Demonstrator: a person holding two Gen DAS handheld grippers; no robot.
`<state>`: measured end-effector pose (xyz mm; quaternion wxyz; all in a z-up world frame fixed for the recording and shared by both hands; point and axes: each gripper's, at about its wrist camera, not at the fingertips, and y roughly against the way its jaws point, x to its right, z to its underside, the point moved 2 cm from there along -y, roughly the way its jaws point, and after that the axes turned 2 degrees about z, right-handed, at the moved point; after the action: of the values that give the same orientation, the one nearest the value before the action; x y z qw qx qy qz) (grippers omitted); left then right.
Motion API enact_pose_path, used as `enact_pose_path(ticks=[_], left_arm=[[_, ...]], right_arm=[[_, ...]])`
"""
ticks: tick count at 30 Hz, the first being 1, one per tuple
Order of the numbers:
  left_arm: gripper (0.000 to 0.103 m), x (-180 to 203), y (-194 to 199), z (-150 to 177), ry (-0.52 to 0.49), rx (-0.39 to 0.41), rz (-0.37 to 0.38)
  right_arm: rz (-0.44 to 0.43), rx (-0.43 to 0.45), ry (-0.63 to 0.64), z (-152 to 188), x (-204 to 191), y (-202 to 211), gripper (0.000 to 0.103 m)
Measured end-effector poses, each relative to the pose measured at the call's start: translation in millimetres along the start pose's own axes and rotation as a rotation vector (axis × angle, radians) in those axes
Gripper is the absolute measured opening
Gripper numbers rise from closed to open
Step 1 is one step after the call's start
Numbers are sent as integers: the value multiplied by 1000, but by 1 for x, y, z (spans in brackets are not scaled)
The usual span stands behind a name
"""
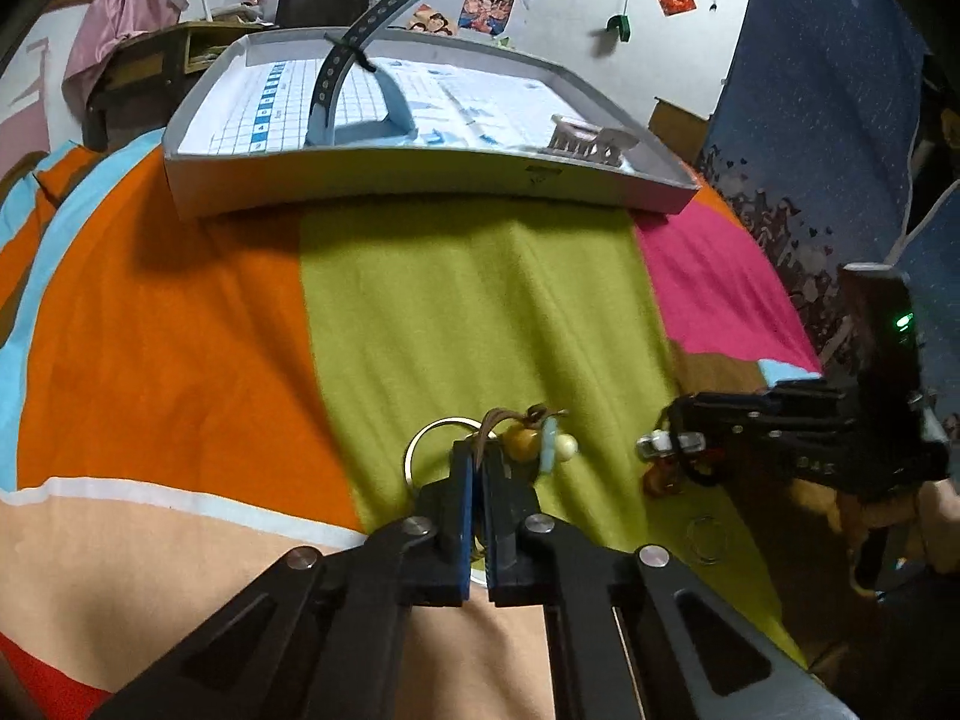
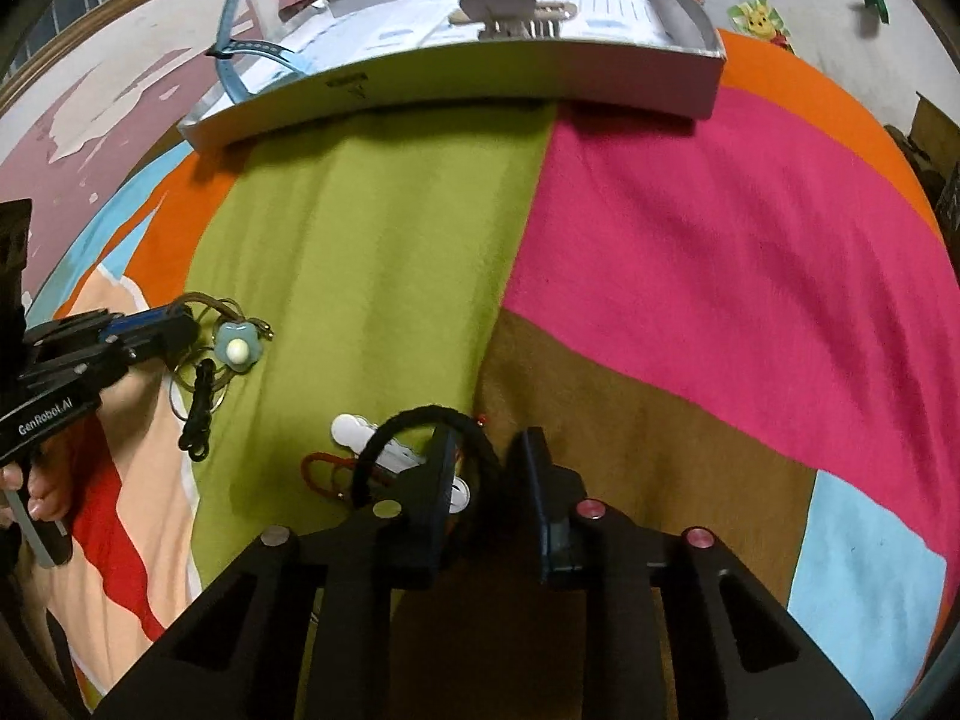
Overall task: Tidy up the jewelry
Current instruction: 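Grasp a metal key ring with the left tool while the right tool grasps the black hair tie, then carry the ring and hair tie onto the tray and open both tools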
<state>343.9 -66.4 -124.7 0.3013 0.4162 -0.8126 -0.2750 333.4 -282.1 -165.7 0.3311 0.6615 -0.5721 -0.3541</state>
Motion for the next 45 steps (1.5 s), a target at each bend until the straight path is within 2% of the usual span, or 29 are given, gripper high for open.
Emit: enact_pose_path(ticks=[2, 4, 10, 17, 21, 25, 29, 32, 36, 39, 45], left_arm=[[3, 3, 7, -4, 12, 9, 25], [3, 6, 12, -8, 30, 8, 36], [3, 7, 27, -14, 135, -6, 85], [3, 21, 50, -29, 165, 26, 128], [3, 35, 63, -51, 122, 67, 111], [3, 37, 60, -81, 165, 150, 64], [3, 26, 44, -119, 232, 237, 33], [3, 21, 26, -148, 241, 269, 20], [3, 19, -4, -174, 219, 275, -5], [3, 19, -29, -183, 205, 241, -28], [3, 20, -54, -173, 200, 177, -51]], right_arm=[[-1, -4, -7, 0, 0, -1, 10], [-12, -3, -17, 0, 0, 0, 6], [-64, 72, -50, -9, 5, 27, 5], [-121, 202, -64, -17, 15, 63, 5], [-148, 291, -81, -25, 13, 73, 5], [-157, 396, -127, -33, 25, 89, 5], [-113, 496, -140, -70, 33, 94, 5], [-87, 553, -169, -100, 46, 96, 5], [-44, 558, -202, -130, 63, 78, 5], [1, 529, -234, -144, 73, 57, 5], [50, 485, -256, -151, 77, 30, 6]])
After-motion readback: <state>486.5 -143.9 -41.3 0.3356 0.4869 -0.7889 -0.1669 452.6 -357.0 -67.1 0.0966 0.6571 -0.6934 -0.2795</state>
